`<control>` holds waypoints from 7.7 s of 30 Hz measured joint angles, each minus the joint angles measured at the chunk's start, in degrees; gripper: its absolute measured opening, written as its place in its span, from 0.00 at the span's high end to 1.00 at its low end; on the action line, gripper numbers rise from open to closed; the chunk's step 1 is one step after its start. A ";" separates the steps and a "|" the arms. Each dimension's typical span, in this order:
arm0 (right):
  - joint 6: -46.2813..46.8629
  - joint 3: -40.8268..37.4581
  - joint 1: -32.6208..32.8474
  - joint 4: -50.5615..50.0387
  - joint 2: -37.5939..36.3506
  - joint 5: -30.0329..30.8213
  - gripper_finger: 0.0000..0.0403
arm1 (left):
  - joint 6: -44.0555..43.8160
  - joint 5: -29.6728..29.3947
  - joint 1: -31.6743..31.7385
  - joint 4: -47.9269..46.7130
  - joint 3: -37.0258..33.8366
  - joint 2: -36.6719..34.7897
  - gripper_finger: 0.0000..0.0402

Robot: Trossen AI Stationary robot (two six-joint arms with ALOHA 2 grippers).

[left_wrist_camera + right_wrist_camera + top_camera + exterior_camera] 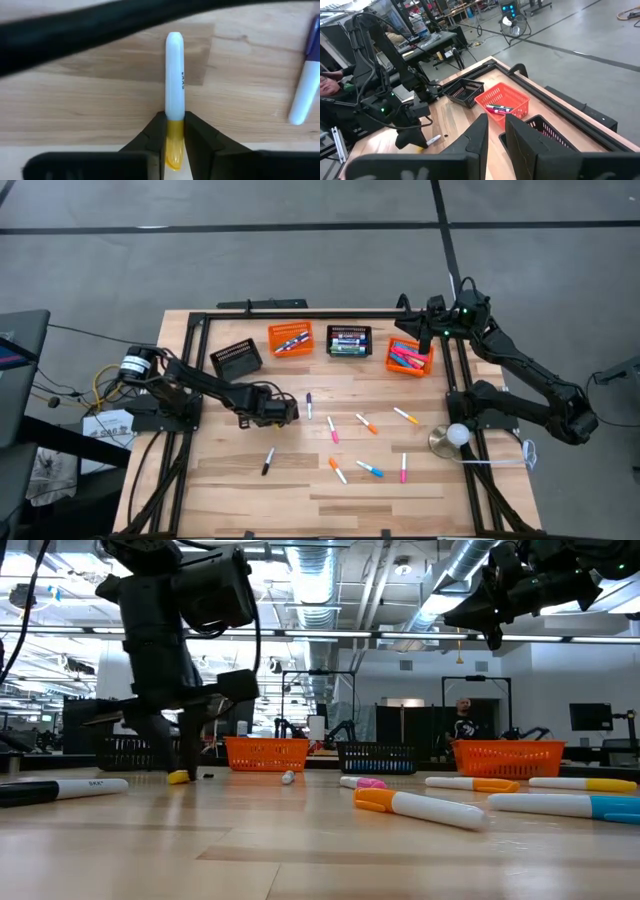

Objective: Pick & Place Markers
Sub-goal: Put the white yellow marker into the left black bin, then put the white black marker into the left black bin

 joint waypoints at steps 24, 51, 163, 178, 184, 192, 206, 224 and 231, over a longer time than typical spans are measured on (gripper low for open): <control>-0.34 0.00 0.00 0.00 0.01 -0.05 0.86 | 26.69 -1.03 -0.04 -2.76 0.00 -21.02 0.86; -0.34 0.00 0.00 0.02 0.02 0.04 0.86 | 43.88 -2.63 2.84 -1.83 -3.38 -30.07 0.86; -0.27 0.00 0.00 -0.38 0.00 -0.04 0.86 | 45.16 6.63 0.40 -1.18 -3.12 -26.09 0.66; -0.27 0.00 0.00 -0.39 0.00 -0.02 0.86 | 16.56 9.32 -16.95 3.68 4.15 -9.69 0.68; -0.25 0.00 0.00 -0.39 0.00 -0.06 0.86 | 6.86 10.41 -20.25 3.59 4.15 -6.78 0.68; -0.25 -0.01 0.00 -0.40 0.00 -0.20 0.86 | 6.18 7.07 -18.67 3.04 3.27 -6.54 0.68; -0.27 -0.02 0.00 -0.42 0.00 -0.20 0.86 | 6.20 6.38 -17.99 3.04 0.41 -6.54 0.68; -0.29 0.00 0.00 -0.39 0.01 -0.15 0.86 | 5.94 8.12 -17.60 3.59 0.76 1.64 0.68; -0.29 -0.01 0.00 -0.39 0.00 -0.15 0.86 | 5.90 10.84 -17.56 3.39 0.68 2.14 0.68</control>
